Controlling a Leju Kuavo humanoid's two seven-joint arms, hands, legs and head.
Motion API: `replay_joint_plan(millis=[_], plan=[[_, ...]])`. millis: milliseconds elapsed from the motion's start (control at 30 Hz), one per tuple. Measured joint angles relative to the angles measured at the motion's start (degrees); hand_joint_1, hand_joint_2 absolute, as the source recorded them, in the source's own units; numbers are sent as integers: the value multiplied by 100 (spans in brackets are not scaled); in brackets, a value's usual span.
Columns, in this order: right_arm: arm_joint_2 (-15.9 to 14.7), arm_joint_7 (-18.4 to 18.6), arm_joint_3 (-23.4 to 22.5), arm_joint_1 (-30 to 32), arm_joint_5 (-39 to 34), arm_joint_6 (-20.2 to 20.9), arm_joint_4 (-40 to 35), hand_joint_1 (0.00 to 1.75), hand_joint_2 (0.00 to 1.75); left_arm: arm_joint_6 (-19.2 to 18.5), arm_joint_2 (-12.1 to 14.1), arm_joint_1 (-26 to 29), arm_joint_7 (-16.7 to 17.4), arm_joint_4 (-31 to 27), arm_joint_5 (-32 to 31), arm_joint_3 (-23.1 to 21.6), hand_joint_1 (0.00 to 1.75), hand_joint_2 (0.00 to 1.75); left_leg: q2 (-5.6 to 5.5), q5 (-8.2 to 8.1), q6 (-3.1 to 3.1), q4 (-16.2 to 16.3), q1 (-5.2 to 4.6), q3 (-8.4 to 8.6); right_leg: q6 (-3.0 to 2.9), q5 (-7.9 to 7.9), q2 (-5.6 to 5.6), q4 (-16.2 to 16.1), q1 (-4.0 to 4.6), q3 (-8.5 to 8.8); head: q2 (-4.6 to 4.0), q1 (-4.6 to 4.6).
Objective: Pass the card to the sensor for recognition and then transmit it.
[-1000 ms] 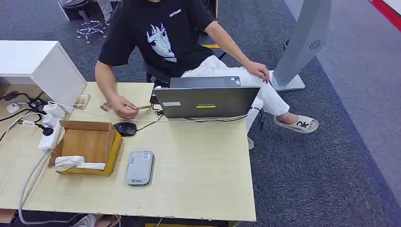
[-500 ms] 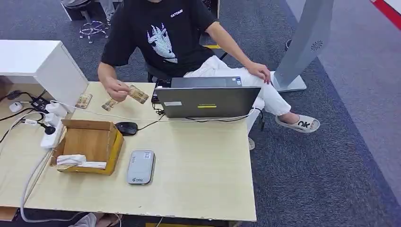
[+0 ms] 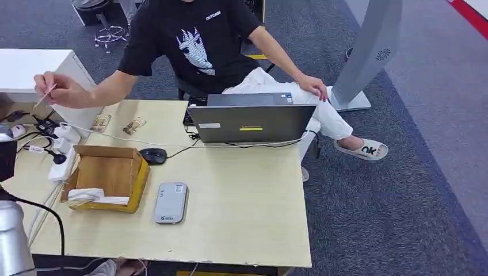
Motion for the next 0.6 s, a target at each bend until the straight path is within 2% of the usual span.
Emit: replay_joint_plan(millis=[167,433,467,500,600], plan=[[-39,87,68,1,0,85,2,0,175,197,0,-559,164,937,-489,-492,0,175,3,1,1,1,-3,-4,1,1,4,-1,-1,-2,0,-2],[-50,48,88,7,-7,116,2,0,175,181,-125,-756,164,1477,-570,-911,0,175,5,-1,2,1,-4,-13,2,1,8,-3,-1,-11,0,-2],[-50,26,88,7,-9,131,2,0,175,144,-149,-739,164,1505,-605,-968,40,175,4,-1,2,1,-3,-14,2,0,7,-4,-1,-12,0,0],[-50,17,88,6,-9,151,2,0,175,129,-186,-714,164,1531,-622,-1049,175,175,3,-1,2,1,-3,-15,2,0,7,-3,-1,-12,0,0],[-50,-37,92,9,-2,173,2,0,175,61,-284,-618,164,1582,-622,-1187,175,175,6,-1,2,1,-3,-16,2,1,8,-3,-1,-13,0,0]])
